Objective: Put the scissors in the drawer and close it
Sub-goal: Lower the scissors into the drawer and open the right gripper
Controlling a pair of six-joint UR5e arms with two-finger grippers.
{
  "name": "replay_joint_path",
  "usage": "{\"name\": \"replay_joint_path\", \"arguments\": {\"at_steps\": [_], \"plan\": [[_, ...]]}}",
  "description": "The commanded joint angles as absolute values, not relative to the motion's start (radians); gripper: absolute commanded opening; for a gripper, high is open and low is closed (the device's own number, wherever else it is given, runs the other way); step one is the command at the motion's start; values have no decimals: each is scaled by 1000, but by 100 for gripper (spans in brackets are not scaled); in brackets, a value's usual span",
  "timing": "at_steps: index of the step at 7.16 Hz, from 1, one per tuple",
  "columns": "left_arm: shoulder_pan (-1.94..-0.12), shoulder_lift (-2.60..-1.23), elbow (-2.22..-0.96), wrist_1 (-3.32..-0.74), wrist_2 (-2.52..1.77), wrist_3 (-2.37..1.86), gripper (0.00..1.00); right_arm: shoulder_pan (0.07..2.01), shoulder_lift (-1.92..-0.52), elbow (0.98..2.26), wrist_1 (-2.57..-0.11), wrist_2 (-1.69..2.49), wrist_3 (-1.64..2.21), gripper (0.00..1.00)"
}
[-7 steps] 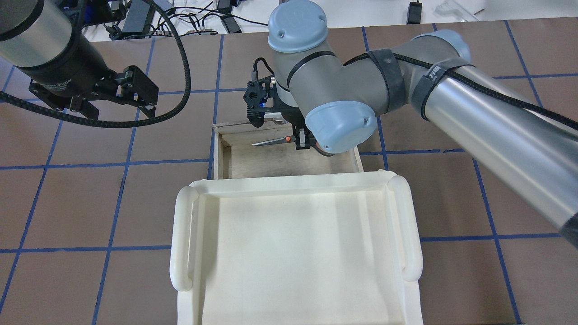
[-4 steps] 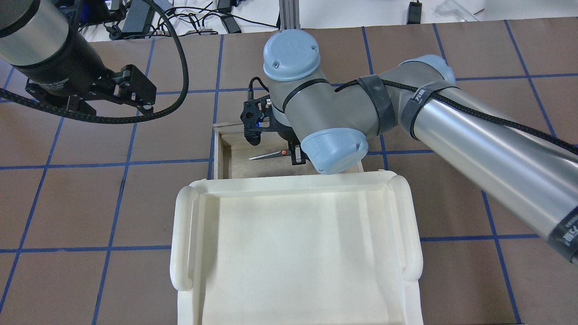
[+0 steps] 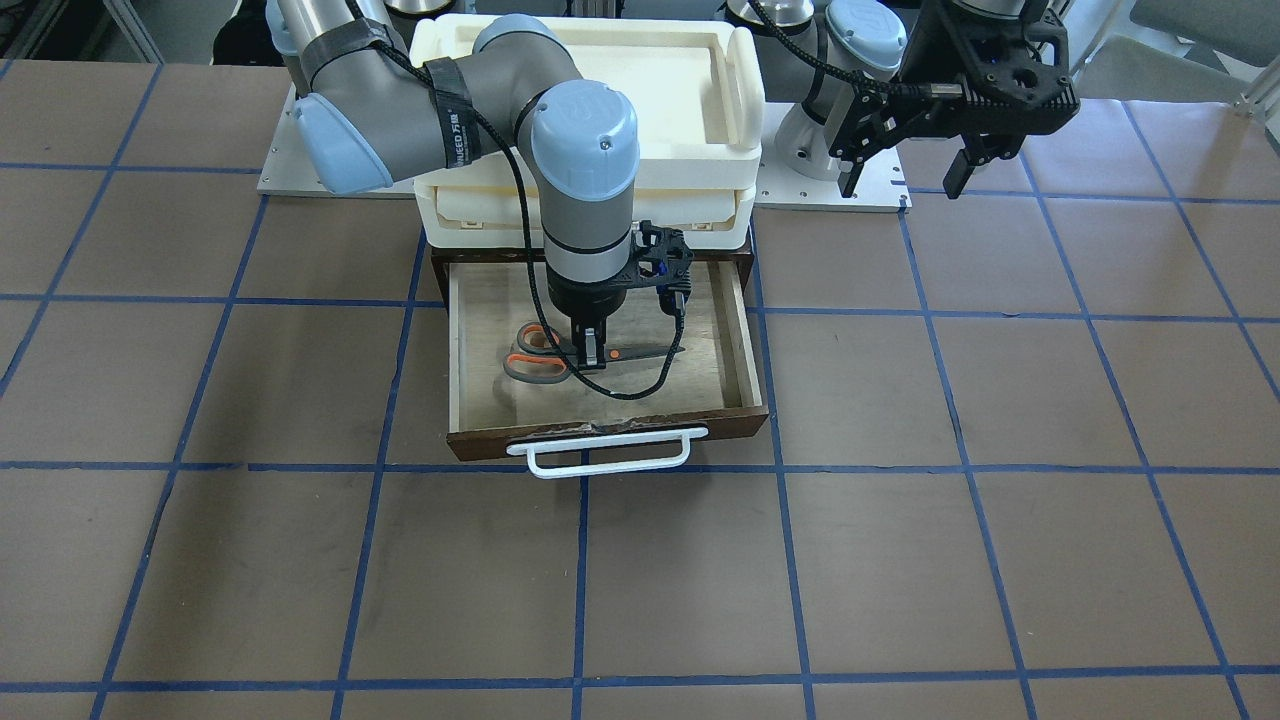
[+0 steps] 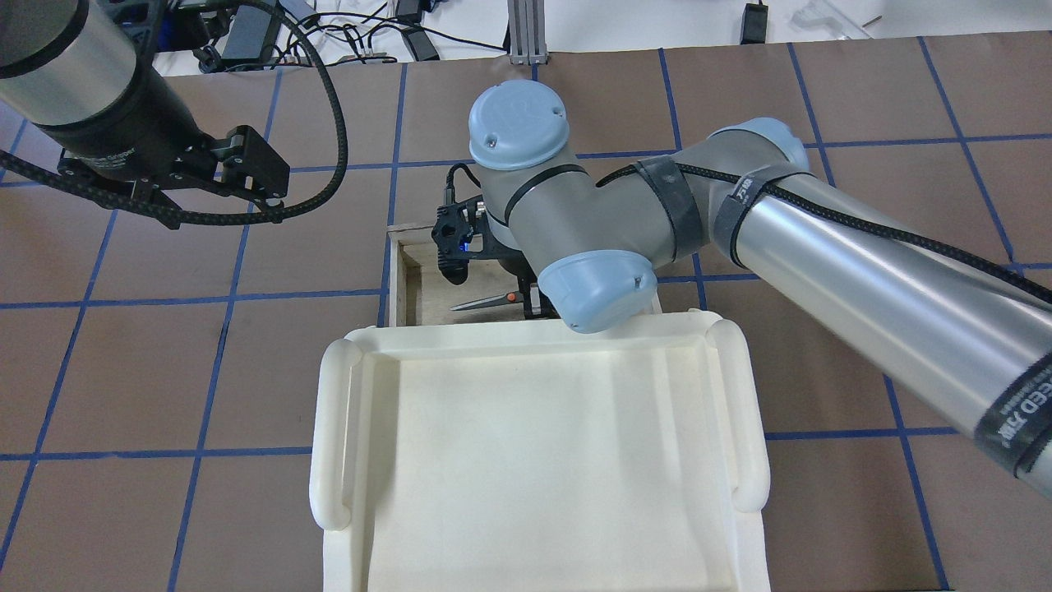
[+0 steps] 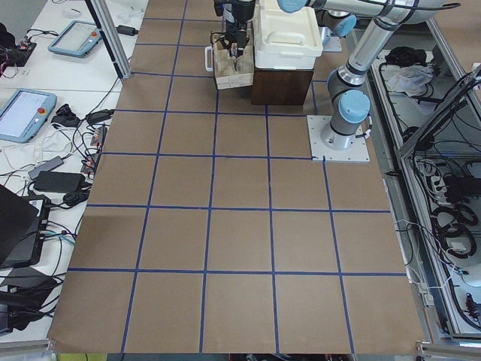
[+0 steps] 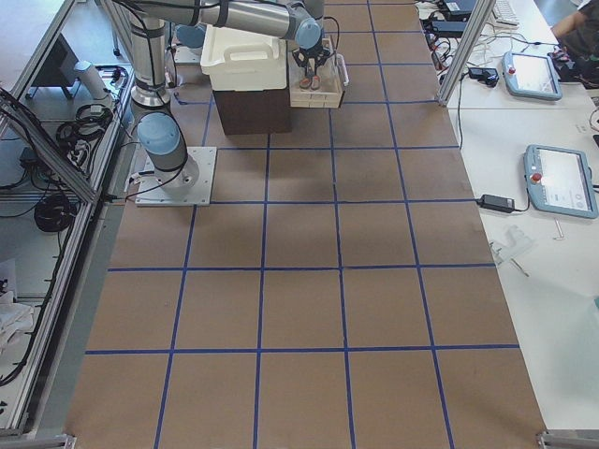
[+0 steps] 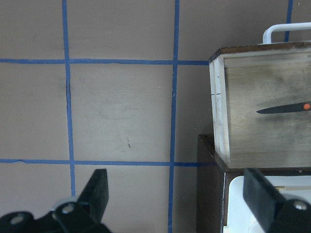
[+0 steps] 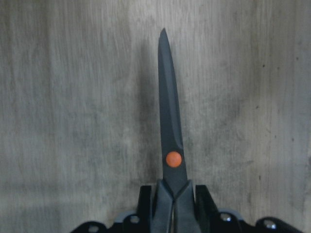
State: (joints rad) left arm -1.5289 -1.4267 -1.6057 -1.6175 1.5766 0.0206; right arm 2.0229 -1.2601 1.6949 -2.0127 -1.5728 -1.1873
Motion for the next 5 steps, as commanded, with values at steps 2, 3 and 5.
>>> {"name": "replay_joint_path", "arguments": {"at_steps": [2, 3, 5], "plan": [[-1526, -1425, -1608, -1608, 1585, 23, 100, 2026, -1252, 1697, -2010, -1542, -1187, 25], [-1523, -1431, -1606, -1605, 1579, 23, 100, 2026, -1252, 1697, -1999, -1542, -1187, 32], [-1525, -1437, -1605, -1582, 1578, 18, 100, 2028, -1253, 1698, -1984, -1542, -1181, 36]]}}
